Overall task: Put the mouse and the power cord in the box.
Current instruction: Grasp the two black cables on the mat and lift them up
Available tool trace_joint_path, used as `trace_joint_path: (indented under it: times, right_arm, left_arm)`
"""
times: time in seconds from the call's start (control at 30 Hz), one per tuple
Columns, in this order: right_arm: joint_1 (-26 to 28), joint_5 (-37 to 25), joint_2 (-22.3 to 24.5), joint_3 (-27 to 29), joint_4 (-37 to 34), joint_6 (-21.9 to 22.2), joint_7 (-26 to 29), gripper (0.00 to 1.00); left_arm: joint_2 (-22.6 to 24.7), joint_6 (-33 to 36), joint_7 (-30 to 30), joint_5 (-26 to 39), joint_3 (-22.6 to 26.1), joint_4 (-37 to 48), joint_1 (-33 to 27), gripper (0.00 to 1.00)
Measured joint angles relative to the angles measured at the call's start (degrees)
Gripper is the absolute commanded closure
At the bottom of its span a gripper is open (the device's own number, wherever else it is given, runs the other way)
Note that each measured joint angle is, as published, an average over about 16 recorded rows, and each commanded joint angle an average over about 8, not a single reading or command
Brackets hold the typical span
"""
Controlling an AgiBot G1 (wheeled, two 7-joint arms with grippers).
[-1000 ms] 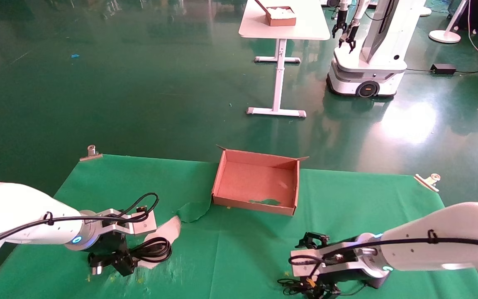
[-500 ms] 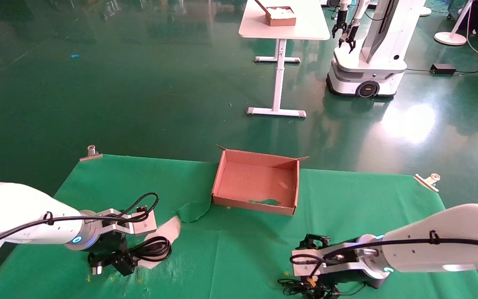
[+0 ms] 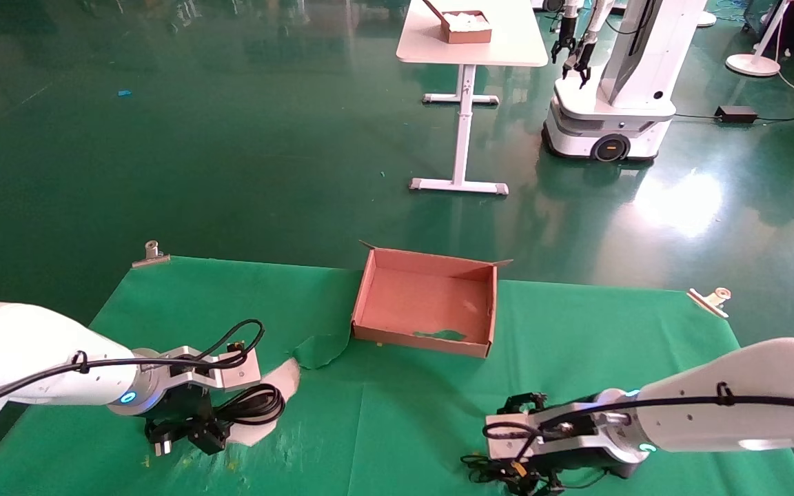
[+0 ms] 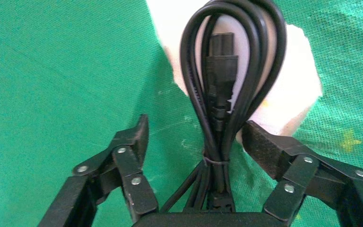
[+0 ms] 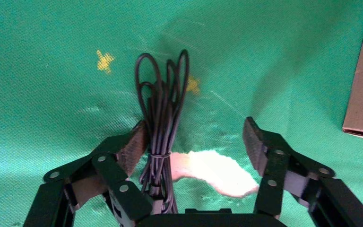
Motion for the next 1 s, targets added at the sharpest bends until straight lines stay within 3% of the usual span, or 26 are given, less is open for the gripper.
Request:
trace_joint_path:
  times: [1.0]
  right_arm:
    - [0.0, 0.1, 0.1, 0.0, 0.2, -0.1, 0.0, 1.00]
  left_arm:
    - [0.0, -0.1, 0.0, 0.1, 0.0, -0.1, 0.0, 1.00]
